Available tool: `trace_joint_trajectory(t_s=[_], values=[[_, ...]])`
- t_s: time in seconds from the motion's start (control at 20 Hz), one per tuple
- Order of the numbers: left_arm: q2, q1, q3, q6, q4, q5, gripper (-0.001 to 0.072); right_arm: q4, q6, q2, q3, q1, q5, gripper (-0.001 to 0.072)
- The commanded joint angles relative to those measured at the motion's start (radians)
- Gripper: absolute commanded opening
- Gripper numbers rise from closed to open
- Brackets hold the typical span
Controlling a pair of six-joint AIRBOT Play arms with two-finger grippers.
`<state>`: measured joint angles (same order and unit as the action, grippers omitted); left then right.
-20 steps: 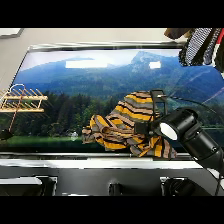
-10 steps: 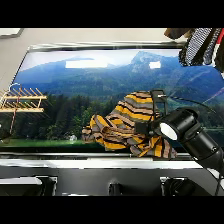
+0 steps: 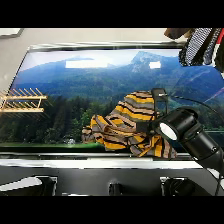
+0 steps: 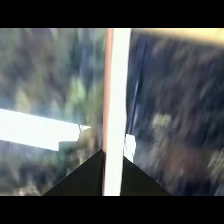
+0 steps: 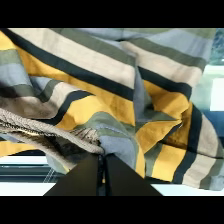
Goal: Fold the clothes and pants, and hang the long-sleeved shirts on hangers.
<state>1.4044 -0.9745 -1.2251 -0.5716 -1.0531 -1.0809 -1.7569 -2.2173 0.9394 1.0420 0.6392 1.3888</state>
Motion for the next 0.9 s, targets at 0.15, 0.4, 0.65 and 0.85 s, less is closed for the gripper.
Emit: trace_joint_trajectory(t_s=[0.15, 0.4, 0.65, 0.85], values=[[-0.203, 0.02, -0.047, 0.016, 0.22, 0.083, 0.0027, -0.04, 0.0, 0.001, 0.0, 0.0, -0.004, 0.0038], [-0.331, 0.181, -0.026, 0.139, 0.22, -0.107, 0.0025, -0.069, 0.0, 0.001, 0.0, 0.0, -0.026, 0.0037], [-0.561, 0.416, 0.223, 0.19, 0.22, -0.247, 0.0024, -0.112, -0.011, 0.001, 0.0, 0.0, -0.062, 0.0037], [-0.815, 0.59, 0.466, 0.143, 0.224, -0.259, 0.0025, -0.122, -0.034, 0.03, 0.0, 0.0, -0.066, 0.0037]])
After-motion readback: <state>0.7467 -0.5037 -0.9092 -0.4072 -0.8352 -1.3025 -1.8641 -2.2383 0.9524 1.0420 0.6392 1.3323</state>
